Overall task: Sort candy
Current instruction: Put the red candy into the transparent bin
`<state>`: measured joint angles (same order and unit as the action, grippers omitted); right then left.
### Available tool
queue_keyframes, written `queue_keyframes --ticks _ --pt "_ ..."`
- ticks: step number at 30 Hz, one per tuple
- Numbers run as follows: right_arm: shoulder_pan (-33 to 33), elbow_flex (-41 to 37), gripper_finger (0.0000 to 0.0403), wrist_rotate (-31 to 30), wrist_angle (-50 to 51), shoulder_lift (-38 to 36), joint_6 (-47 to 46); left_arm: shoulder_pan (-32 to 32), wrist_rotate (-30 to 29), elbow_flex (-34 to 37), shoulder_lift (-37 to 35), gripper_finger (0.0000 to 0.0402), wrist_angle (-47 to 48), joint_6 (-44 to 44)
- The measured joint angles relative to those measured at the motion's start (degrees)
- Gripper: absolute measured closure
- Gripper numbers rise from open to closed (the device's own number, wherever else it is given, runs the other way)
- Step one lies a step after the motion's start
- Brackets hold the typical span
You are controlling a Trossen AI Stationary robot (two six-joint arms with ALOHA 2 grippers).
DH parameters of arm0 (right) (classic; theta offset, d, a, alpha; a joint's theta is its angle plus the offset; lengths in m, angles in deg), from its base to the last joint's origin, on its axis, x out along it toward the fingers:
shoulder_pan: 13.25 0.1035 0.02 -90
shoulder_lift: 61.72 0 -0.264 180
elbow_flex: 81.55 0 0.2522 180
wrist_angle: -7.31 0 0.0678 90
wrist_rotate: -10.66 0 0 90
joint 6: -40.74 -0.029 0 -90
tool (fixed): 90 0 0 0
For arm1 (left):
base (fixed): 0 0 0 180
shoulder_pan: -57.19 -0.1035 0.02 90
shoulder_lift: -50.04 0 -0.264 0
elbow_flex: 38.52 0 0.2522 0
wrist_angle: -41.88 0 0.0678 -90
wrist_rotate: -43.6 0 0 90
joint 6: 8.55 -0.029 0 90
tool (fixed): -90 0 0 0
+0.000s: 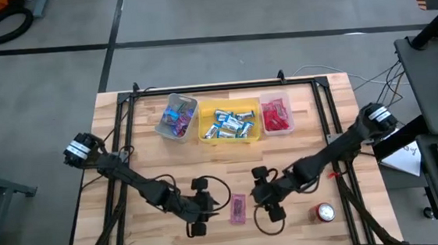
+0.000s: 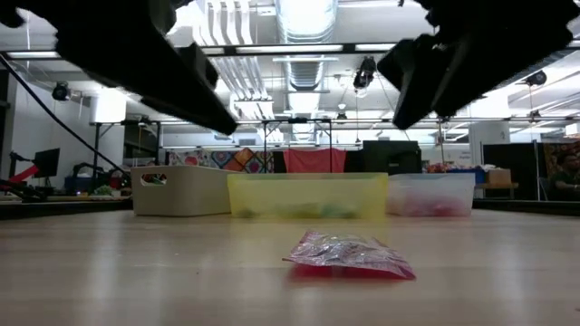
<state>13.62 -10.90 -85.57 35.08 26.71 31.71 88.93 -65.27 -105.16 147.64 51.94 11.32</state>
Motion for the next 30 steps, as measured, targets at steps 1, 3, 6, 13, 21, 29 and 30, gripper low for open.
queue_keyframes --ticks 1,3,6,13,21,29,30 --pt "0.0 0.0 0.0208 0.07 -0.94 0.98 0.4 0.31 0.0 0.0 0.0 0.0267 0.64 1.05" --pt "0.03 0.0 0.0196 0.18 -2.76 2.71 1.38 0.89 0.0 0.0 0.0 0.0267 1.16 2.95" --pt "-0.02 0.63 0.0178 0.18 -3.86 5.31 2.15 1.59 -0.01 0.0 -0.02 0.0267 1.16 5.45" --pt "0.0 4.69 0.0157 0.17 -4.47 11.75 11.68 2.35 0.0 0.0 -0.08 0.0267 1.25 10.73" --pt "-0.94 8.09 0.0158 0.23 -3.65 17.14 23.83 2.35 2.92 0.0 -0.15 0.0267 1.24 15.36" --pt "-5.26 7.95 0.016 7.79 -4.71 18.42 25.96 2.46 2.99 0.0 -0.2 0.0267 0.58 17.2" --pt "-5.71 7.66 0.0161 7.86 -5.52 18.42 26.54 2.46 2.99 0.0 -0.2 0.0267 0.58 17.04"
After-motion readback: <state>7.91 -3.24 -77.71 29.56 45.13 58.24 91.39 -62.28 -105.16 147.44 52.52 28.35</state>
